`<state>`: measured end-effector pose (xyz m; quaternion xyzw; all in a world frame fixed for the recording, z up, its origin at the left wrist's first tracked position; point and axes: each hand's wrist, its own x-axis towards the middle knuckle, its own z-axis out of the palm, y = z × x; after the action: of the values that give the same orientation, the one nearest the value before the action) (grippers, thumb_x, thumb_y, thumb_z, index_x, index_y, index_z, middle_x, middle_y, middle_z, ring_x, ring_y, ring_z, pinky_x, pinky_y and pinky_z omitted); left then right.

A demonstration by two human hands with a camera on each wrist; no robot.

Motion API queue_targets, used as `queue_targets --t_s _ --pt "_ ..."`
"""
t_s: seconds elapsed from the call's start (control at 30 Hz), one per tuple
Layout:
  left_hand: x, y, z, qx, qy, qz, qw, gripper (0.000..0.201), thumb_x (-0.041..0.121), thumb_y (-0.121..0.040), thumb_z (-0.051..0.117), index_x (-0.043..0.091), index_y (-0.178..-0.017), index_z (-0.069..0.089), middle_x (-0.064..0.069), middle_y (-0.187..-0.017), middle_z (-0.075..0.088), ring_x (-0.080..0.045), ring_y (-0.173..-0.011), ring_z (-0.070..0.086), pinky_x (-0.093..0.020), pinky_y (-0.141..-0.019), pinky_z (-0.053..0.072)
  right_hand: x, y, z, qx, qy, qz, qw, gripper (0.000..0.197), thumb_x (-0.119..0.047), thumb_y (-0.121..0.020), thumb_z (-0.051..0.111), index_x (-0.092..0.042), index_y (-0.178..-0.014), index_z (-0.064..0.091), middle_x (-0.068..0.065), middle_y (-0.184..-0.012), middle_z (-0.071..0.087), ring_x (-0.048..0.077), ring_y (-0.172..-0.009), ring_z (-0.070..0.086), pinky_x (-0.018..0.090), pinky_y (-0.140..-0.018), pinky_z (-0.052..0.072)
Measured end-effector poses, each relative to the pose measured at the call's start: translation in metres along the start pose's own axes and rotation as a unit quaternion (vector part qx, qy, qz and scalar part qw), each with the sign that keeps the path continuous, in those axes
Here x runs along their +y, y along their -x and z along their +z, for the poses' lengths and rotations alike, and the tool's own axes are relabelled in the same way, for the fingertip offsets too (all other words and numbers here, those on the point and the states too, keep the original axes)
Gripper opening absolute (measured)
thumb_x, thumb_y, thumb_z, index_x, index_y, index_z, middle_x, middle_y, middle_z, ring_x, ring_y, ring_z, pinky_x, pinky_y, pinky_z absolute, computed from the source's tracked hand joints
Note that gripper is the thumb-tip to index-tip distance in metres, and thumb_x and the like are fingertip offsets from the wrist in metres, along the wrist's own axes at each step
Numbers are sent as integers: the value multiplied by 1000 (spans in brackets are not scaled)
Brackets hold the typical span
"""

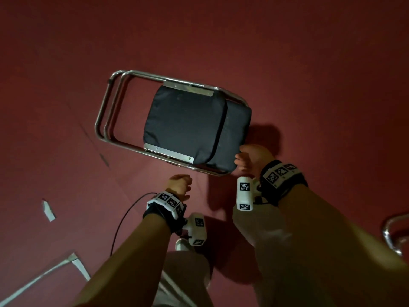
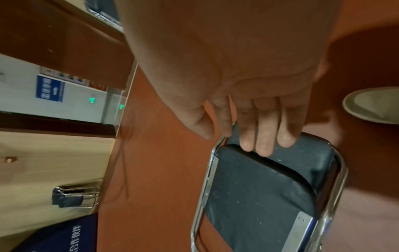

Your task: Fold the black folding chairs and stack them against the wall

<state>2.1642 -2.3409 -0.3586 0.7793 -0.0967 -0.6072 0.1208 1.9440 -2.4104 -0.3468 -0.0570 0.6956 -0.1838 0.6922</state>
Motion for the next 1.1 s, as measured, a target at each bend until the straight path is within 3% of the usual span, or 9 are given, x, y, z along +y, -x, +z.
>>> queue_targets --t_s 0.17,0.33,0.4,0.5,0.6,0.7,0.73,0.83,1.1 --pt "-47 -102 10 -9 -14 -1 1000 8 15 -99 54 16 -104 61 -8 -108 64 -25 -99 59 -41 -86 48 48 -86 14 39 24 -20 999 16 -13 -97 48 -11 -82 54 7 -75 58 18 -57 58 29 -53 41" --pt "-78 -205 30 -24 -20 -1 1000 9 14 -99 52 14 -100 60 -9 -105 65 -23 -94 61 -39 -79 50 77 -175 29 23 40 -57 997 17 -14 -98 48 -14 -81 54 11 -84 56 24 -72 55 36 -69 45" --pt "-88 -249 40 -26 -39 1 999 12 16 -98 53 15 -93 63 -12 -104 67 -24 -89 61 -39 -80 52 87 -212 34 23 42 -65 997 11 -18 -100 47 -15 -95 56 7 -87 58 23 -78 58 34 -69 47" --pt "-102 -294 58 -68 -91 16 993 24 15 -98 55 4 -115 67 -13 -108 67 -20 -90 57 -32 -80 50 102 -255 34 37 38 -64 997 20 -21 -102 46 -15 -118 56 6 -95 60 23 -88 61 35 -74 50" --pt "-116 -322 76 -125 -58 -37 990 16 18 -74 63 7 -85 67 -12 -75 65 -25 -60 61 -30 -59 50 120 -286 32 22 3 -59 998 28 -21 -104 42 -11 -128 54 5 -91 57 24 -91 58 38 -85 49" --pt "-140 -390 96 -179 43 -49 982 41 15 -33 69 12 -72 55 -11 -76 55 -27 -66 53 -41 -77 49 139 -302 25 18 -51 -70 996 18 -20 -103 43 -17 -113 58 6 -94 58 22 -85 60 40 -89 48" --pt "-139 -392 101 -191 70 -51 978 41 14 -33 69 14 -70 52 -7 -75 49 -25 -65 49 -37 -74 45 148 -306 20 25 -66 -71 995 15 -19 -102 45 -19 -108 59 6 -95 60 22 -84 61 38 -85 49" --pt "-130 -355 106 -185 117 -63 974 4 13 -79 57 15 -81 58 0 -76 48 -15 -69 47 -31 -66 43 170 -309 1 59 -90 -66 992 15 -19 -98 49 -18 -108 61 7 -99 61 23 -84 61 36 -74 50" --pt "-132 -361 117 -188 145 -74 969 34 44 -101 48 20 -79 57 0 -70 46 -18 -64 42 -31 -63 38 195 -314 -15 83 -133 -47 987 18 -19 -101 48 -13 -117 53 9 -92 57 25 -79 57 38 -65 48"
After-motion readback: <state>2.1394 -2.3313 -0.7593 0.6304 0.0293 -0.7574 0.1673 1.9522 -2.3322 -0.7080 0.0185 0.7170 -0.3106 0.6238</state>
